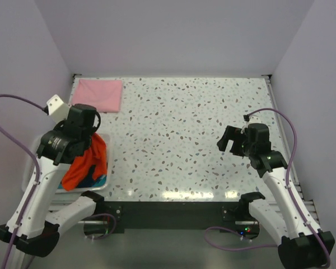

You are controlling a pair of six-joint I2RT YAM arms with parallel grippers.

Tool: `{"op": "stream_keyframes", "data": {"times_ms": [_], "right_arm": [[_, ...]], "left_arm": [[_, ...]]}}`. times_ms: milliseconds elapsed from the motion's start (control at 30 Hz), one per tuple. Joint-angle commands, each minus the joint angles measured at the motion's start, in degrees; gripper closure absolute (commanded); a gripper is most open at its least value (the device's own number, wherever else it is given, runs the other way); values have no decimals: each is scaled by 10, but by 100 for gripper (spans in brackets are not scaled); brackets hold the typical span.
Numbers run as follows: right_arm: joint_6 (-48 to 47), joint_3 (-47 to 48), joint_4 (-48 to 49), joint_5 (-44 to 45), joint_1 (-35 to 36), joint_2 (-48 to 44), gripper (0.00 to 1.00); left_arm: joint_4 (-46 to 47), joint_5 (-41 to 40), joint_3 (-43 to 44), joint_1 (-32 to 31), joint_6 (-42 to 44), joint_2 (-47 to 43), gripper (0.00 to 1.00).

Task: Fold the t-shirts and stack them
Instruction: Grab the tshirt from the pile, then move the tshirt to the center of the board

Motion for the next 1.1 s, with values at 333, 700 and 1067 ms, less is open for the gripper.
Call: {"op": "stream_keyframes", "data": {"times_ms": [333, 700, 1067], "right_arm": [[0, 7, 8, 35, 2, 3, 1], [24, 13, -25, 134, 2, -43, 1], [38, 36, -74, 193, 2, -73, 1]], "left_arm": [[283, 164, 184, 4, 213, 9, 100], [417, 433, 267, -7, 221, 192, 100], [452, 419, 254, -156, 240, 340, 100]]}}
